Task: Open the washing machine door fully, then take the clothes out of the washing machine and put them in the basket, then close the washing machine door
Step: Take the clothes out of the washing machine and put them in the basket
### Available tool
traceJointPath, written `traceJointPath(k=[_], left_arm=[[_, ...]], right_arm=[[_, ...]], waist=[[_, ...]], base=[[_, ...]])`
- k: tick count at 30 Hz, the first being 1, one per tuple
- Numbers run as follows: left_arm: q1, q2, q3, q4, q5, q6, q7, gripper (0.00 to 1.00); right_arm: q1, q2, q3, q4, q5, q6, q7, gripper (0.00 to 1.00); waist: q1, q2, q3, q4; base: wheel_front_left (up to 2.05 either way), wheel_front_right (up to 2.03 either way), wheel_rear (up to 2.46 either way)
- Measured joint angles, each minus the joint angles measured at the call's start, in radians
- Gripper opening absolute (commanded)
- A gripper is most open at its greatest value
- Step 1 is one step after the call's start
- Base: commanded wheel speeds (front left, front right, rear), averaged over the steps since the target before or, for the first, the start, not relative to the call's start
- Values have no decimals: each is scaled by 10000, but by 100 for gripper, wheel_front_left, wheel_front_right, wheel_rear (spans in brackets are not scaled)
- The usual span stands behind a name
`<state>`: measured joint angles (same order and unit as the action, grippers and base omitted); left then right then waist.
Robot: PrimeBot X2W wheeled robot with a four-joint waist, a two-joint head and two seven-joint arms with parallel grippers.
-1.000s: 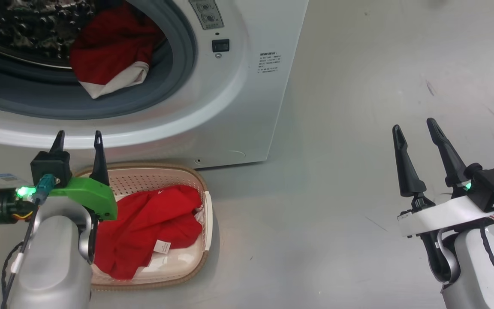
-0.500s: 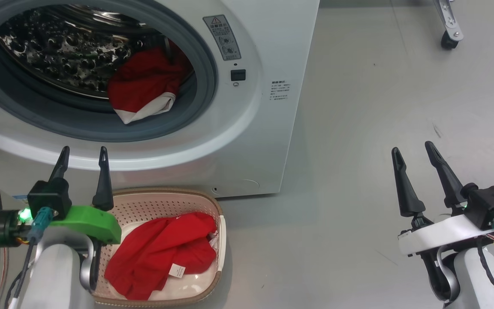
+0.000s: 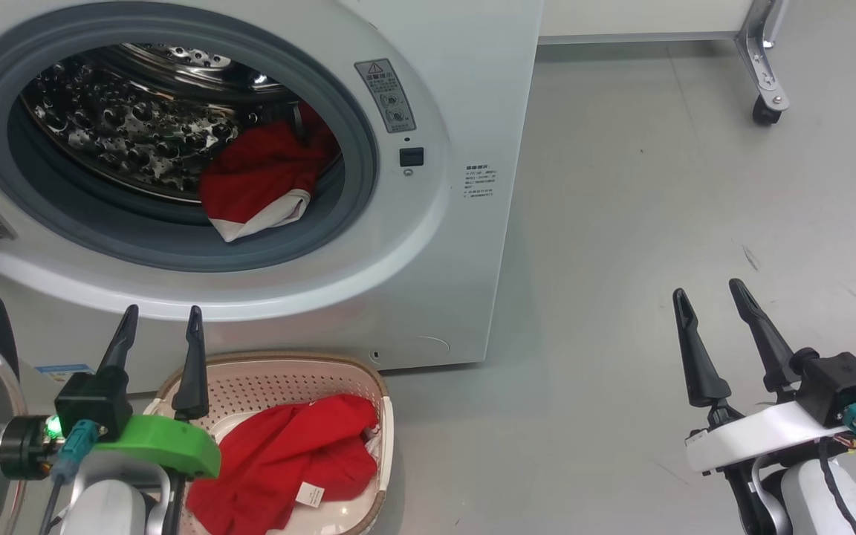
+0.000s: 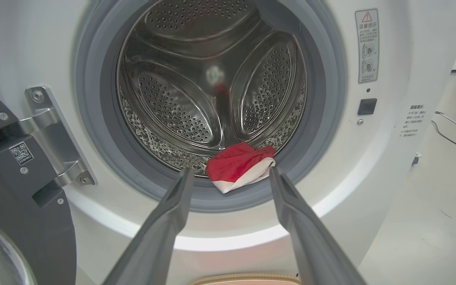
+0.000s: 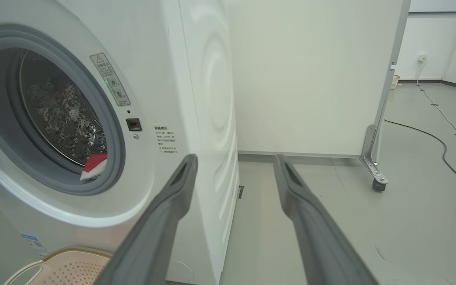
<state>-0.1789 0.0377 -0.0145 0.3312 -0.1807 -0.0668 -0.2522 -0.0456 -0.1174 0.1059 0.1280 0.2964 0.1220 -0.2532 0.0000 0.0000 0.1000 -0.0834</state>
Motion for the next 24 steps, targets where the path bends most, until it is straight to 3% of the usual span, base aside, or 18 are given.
traceJointPath(k=[24], left_arm=[[822, 0, -460, -949, -146, 12, 2, 100]], right_arm=[[150, 44, 17, -198, -2, 0, 0, 100]], waist=[[0, 0, -23, -199]], base=[[0, 0, 0]])
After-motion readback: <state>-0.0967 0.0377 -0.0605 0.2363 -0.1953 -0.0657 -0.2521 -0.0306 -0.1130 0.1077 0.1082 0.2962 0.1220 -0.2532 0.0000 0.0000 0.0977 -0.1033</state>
